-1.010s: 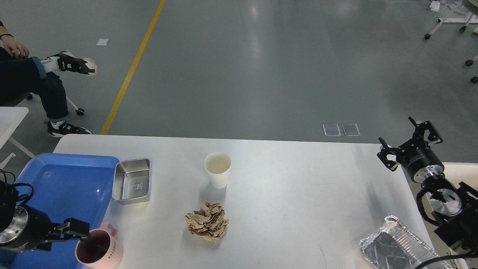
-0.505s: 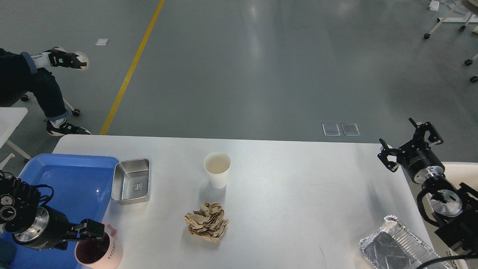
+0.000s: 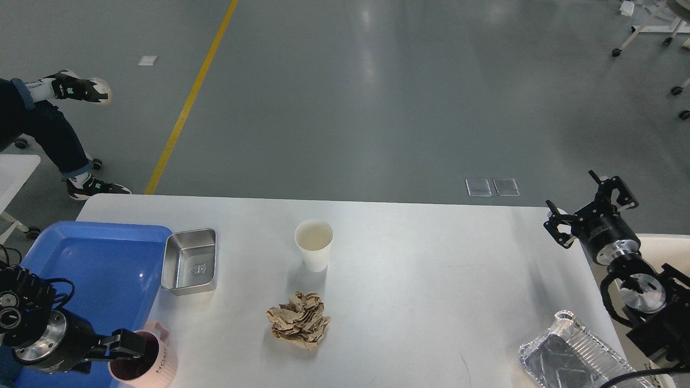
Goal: Tidy desktop
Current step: 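Grasp the pink mug with the left gripper, then lift the pink mug and lower it into the blue tray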
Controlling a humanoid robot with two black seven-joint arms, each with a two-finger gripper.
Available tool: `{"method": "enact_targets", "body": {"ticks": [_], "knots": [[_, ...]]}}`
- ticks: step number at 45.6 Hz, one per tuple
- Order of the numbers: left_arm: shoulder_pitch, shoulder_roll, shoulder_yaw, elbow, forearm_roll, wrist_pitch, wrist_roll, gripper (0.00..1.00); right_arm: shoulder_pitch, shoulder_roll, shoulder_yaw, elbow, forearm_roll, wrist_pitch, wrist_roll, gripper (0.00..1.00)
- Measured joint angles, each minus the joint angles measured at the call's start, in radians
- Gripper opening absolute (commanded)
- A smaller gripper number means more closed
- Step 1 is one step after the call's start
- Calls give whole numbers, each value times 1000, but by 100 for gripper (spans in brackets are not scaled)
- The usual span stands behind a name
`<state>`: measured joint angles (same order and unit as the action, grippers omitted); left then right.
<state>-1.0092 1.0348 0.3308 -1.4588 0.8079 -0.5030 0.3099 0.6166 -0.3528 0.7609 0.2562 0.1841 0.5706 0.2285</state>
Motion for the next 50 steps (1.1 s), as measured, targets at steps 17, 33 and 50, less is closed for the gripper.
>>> {"method": "enact_targets", "body": {"ticks": [17,33,50], "knots": [[25,-43,0,21,53,2,14,19,-3,-1,0,-2,0,0,1,100],[52,-89,-1,24,70,48,47,0,-7,-2,0,-2,0,0,1,100],[52,-79,-38,13,146,44,-6,0,-13,-7,0,-2,0,0,1,100]]}}
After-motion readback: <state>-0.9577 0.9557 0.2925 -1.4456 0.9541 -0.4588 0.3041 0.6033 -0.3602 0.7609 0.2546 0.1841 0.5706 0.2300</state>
